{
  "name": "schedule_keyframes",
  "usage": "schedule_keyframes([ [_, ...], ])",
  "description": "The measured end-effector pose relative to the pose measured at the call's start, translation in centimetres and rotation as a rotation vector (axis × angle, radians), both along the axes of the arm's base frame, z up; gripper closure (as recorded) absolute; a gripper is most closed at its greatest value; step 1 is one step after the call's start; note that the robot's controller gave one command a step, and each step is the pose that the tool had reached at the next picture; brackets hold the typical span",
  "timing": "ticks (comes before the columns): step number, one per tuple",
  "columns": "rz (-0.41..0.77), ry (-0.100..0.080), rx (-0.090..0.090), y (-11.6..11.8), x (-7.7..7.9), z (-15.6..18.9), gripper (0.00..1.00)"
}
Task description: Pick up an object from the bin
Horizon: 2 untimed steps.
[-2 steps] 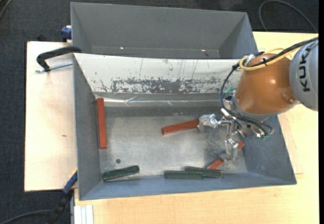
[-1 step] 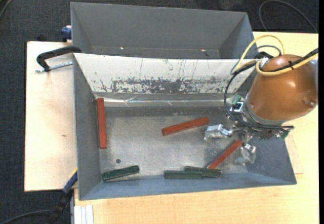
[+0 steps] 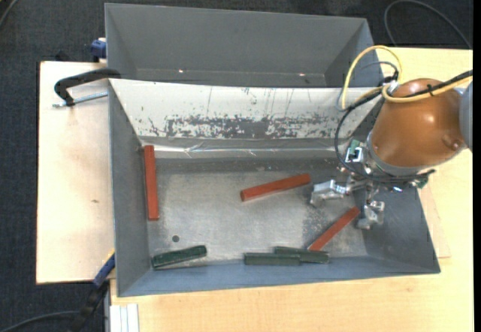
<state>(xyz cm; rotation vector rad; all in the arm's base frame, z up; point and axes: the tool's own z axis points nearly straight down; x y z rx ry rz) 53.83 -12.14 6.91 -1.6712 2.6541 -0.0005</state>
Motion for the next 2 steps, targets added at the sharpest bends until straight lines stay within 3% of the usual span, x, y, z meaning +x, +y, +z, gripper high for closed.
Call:
schedule_keyframes([
  [1, 0.0, -0.002, 0.0, 0.1, 0.1, 0.2, 1.0],
  [2, 0.048, -0.012, -0.002, 2.4, 4.2, 9.7, 1.0],
])
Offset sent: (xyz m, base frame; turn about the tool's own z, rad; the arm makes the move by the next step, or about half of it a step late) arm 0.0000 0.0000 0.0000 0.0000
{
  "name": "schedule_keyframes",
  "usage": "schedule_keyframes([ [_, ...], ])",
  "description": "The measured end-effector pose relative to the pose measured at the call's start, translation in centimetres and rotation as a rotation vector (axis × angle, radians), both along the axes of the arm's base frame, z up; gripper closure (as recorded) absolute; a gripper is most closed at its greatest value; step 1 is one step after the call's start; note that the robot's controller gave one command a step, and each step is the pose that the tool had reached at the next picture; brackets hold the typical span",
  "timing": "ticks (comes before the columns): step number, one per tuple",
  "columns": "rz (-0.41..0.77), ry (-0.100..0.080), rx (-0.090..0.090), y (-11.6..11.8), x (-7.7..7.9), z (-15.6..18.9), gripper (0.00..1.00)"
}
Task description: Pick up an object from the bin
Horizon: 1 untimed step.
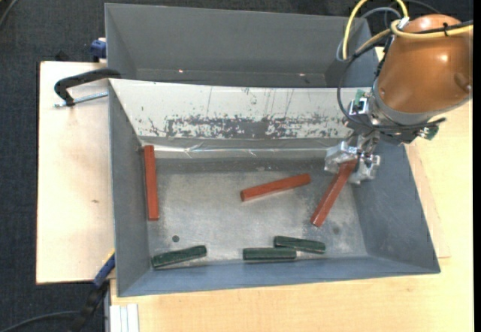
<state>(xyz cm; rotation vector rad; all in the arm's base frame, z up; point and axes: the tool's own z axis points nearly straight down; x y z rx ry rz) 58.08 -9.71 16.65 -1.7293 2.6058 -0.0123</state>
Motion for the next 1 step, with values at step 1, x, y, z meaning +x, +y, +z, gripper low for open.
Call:
schedule_keyframes([
  [1, -0.026, 0.0, -0.001, -1.41, 2.17, 8.34, 1.0],
])
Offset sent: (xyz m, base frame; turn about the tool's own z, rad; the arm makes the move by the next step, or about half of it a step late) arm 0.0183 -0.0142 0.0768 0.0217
